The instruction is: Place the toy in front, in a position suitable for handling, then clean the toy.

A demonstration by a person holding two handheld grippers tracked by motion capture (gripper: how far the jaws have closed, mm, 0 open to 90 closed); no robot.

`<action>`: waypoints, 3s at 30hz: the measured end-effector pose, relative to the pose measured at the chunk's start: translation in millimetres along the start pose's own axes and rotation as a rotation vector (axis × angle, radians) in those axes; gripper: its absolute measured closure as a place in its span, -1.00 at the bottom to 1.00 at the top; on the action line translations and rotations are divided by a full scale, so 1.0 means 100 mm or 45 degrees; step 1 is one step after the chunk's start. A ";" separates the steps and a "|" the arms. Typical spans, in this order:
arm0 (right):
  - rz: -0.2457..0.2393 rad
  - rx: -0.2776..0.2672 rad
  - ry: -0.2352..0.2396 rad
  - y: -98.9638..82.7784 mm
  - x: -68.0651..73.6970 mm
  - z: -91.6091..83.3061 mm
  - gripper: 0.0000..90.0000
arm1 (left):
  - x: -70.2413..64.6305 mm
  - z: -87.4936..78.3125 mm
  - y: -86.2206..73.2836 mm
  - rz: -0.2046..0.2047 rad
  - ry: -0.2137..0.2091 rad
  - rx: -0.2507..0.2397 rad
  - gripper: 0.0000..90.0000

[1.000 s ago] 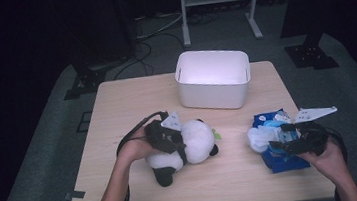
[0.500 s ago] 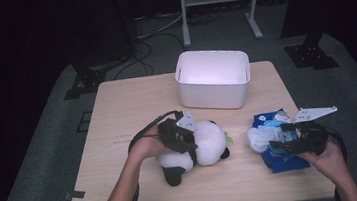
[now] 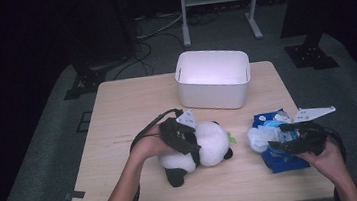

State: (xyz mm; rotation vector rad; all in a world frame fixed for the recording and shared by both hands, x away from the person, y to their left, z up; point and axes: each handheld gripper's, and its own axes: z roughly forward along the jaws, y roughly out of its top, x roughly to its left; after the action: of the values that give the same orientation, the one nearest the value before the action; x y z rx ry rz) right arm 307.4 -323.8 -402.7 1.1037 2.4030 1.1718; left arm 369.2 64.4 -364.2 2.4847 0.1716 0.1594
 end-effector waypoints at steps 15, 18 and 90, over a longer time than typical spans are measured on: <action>-0.004 0.021 0.002 0.04 0.00 0.06 -0.62 | 0.05 -0.52 -0.44 -0.231 0.087 -0.190 -0.76; 0.001 0.019 -0.003 0.05 -0.01 0.04 -0.62 | 0.04 -0.61 -0.55 -0.261 0.114 -0.207 -0.79; -0.375 0.080 0.401 1.48 0.73 0.50 0.87 | 0.09 -0.43 -1.08 -0.355 -0.067 -0.290 -0.81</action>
State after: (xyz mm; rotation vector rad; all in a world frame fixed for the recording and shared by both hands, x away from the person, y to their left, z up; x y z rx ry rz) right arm 361.0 -184.4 -315.9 0.5833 2.7345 1.2491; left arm 362.3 176.8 -395.2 2.2096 0.4491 -0.0043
